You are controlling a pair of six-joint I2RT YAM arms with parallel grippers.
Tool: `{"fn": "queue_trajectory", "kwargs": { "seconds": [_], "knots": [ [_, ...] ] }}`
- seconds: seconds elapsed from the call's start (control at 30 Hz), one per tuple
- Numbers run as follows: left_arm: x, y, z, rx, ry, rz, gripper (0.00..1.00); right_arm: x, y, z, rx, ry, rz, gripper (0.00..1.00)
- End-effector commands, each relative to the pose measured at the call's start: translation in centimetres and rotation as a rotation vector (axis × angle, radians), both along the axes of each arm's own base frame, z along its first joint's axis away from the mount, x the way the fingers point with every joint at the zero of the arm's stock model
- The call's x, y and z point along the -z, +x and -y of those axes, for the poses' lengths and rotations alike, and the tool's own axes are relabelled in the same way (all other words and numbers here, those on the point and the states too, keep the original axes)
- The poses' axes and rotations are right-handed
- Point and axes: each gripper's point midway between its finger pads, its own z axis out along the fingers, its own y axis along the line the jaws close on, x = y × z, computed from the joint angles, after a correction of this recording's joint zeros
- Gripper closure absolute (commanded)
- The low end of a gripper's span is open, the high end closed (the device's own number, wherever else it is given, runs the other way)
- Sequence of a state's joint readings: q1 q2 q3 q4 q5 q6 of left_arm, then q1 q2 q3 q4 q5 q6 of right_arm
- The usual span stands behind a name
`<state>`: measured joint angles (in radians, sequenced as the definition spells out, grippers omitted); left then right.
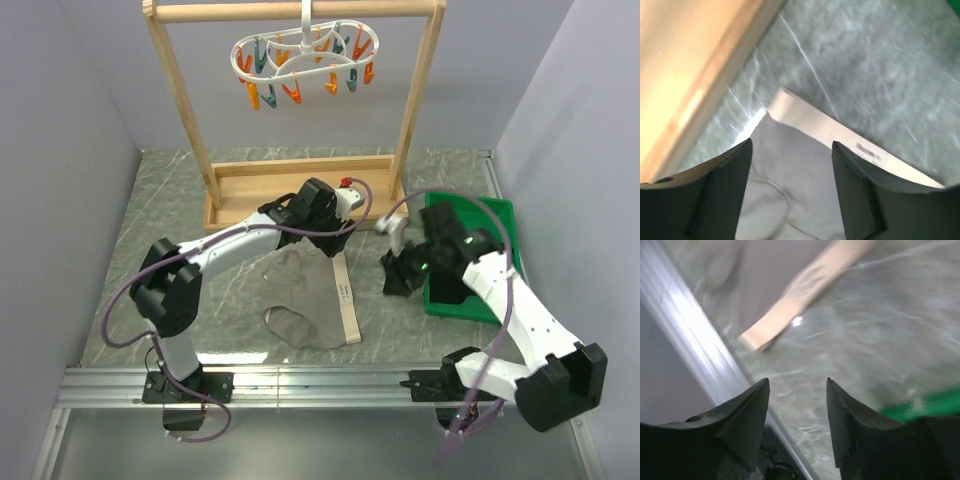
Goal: Clip the underwear to the hanger
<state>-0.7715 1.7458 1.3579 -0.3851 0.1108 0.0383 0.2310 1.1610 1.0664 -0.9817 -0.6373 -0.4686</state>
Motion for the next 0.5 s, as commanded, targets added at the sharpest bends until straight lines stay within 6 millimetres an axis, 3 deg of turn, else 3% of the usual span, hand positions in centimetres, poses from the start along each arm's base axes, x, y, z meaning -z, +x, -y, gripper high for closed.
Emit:
{"fn": "queue_trajectory", "kwargs": {
  "seconds": [0.0,0.07,0.1,0.13,0.2,0.23,0.47],
  "knots": [
    [2.3,1.4,0.0,0.041,0.058,-0.039,0.31,2.4,-2.9,-1.8,-0.184,-0.131,0.109,0.46],
    [3.2,1.7,0.8,0.083,0.070,-0.080,0.34,3.4,-4.1,-3.1,-0.269,-0.159,0.164,0.52],
    [4.7,1.2,1.3,0.147,0.078,-0.126,0.34,3.7,-4.3,-3.4,-0.287,-0.164,0.159,0.55],
    [4.0,2.0,1.9,0.156,0.069,-0.113,0.34,4.4,-4.2,-3.7,-0.301,-0.174,0.164,0.57],
    [4.8,2.2,2.2,0.202,0.066,-0.135,0.36,5.0,-4.4,-4.6,-0.369,-0.205,0.230,0.57],
    [4.2,3.1,2.5,0.199,0.055,-0.119,0.36,5.3,-4.2,-5.3,-0.400,-0.212,0.278,0.57],
    [5.0,3.9,3.1,0.244,0.073,-0.139,0.40,6.3,-6.1,-10.8,-0.558,-0.216,0.378,0.56]
  ]
}}
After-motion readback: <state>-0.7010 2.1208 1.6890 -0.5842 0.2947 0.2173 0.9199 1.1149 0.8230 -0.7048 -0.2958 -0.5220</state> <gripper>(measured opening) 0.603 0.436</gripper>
